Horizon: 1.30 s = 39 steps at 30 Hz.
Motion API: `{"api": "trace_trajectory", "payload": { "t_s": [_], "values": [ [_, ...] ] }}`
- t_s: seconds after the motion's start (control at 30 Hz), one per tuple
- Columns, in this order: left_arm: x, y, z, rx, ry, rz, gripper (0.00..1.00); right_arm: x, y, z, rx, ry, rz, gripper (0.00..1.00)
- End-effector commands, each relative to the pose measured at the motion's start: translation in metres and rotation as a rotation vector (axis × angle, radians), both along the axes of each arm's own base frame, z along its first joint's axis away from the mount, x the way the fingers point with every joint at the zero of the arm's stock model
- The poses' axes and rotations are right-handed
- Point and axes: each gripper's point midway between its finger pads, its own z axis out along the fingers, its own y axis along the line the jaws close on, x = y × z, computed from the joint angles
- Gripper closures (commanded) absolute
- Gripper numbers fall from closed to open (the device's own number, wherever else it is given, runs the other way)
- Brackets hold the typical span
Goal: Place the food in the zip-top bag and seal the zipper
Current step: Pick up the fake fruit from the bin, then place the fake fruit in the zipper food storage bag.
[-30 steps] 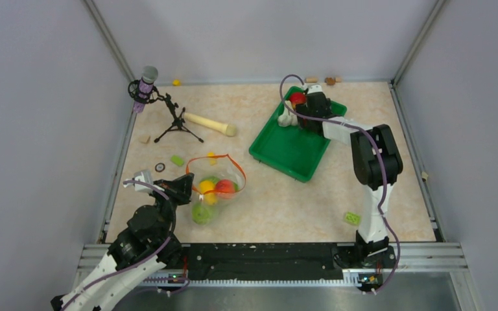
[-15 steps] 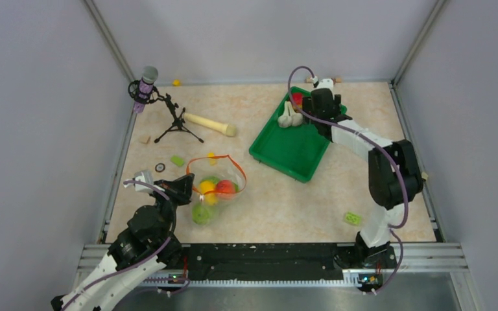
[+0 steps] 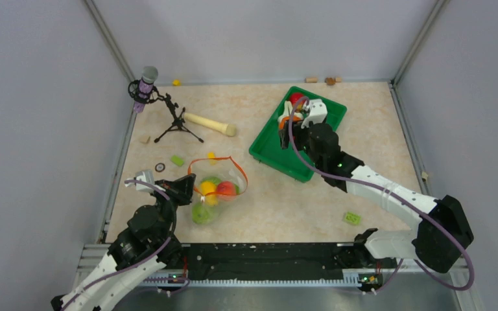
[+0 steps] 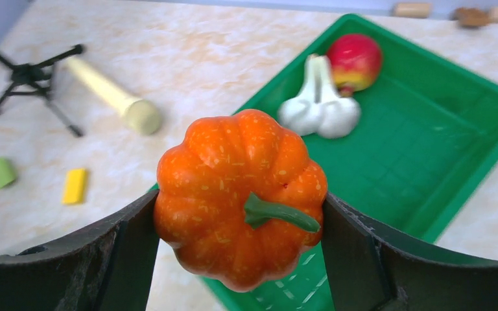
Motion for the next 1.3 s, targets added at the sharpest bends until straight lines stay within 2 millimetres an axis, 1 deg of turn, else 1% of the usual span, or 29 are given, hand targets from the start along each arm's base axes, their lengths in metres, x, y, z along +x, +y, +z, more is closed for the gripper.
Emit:
{"api": "trace_trajectory", "payload": {
  "t_s": [0.0,0.07,0.17,0.27,0.43,0.47,0.6,0.73,0.83,1.03,1.27],
  "values": [
    [-0.005,0.003,0.018,-0.060,-0.048,-0.010,1.00,-0.042,0.046,0.036,0.224,-0.080,0.158,0.51],
    [-0.005,0.003,0.017,-0.059,-0.046,-0.008,1.00,-0.060,0.059,0.046,0.262,-0.121,0.205,0.50],
    [-0.005,0.003,0.019,-0.060,-0.048,-0.013,1.00,-0.084,0.083,0.052,0.293,-0.129,0.307,0.50],
    [-0.006,0.003,0.019,-0.062,-0.048,-0.014,1.00,-0.110,0.105,0.057,0.299,-0.140,0.396,0.50],
    [-0.006,0.003,0.020,-0.064,-0.048,-0.019,1.00,-0.151,0.140,0.078,0.295,-0.244,0.551,0.50],
    [-0.006,0.002,0.020,-0.064,-0.049,-0.020,1.00,-0.158,0.147,0.081,0.291,-0.259,0.588,0.49],
    [-0.007,0.002,0.020,-0.065,-0.050,-0.023,1.00,-0.177,0.177,0.082,0.283,-0.262,0.714,0.47],
    [-0.007,0.003,0.020,-0.065,-0.050,-0.021,1.00,-0.190,0.204,0.075,0.253,-0.247,0.792,0.44],
    [-0.007,0.003,0.021,-0.067,-0.051,-0.021,1.00,-0.195,0.215,0.072,0.246,-0.240,0.808,0.43],
    [-0.007,0.002,0.021,-0.068,-0.053,-0.026,1.00,-0.200,0.228,0.067,0.236,-0.217,0.835,0.38],
    [-0.007,0.002,0.021,-0.068,-0.053,-0.026,1.00,-0.193,0.240,0.051,0.197,-0.151,0.816,0.35]
  ]
}}
